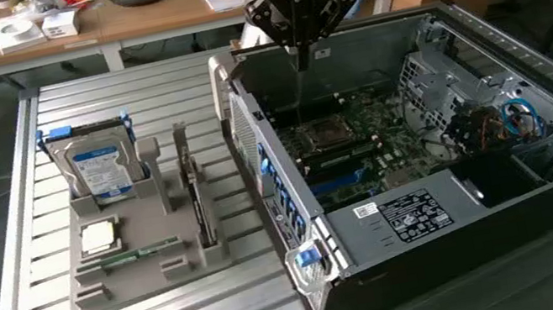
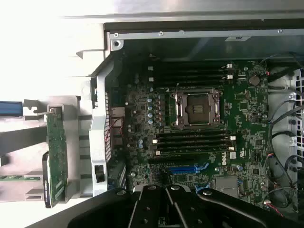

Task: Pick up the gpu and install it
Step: 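Reach for the gpu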

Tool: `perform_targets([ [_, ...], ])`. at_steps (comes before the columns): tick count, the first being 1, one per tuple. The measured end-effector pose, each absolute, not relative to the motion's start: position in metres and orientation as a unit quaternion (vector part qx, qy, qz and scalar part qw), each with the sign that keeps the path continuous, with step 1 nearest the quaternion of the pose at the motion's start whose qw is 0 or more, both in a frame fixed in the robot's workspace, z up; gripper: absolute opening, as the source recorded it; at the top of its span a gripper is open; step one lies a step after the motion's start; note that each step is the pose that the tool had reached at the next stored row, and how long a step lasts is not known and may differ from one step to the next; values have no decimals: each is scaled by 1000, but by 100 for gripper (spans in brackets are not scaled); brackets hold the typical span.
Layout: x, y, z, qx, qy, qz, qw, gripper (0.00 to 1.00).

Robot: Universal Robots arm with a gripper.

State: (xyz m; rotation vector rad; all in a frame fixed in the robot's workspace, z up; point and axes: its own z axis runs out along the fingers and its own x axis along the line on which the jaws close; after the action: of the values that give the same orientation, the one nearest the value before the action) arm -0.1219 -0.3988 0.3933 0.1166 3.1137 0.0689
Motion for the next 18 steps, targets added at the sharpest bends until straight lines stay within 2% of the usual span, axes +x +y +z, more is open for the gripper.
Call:
perform_targets([
  [18,-133,-399,393,37,999,22,12,11],
])
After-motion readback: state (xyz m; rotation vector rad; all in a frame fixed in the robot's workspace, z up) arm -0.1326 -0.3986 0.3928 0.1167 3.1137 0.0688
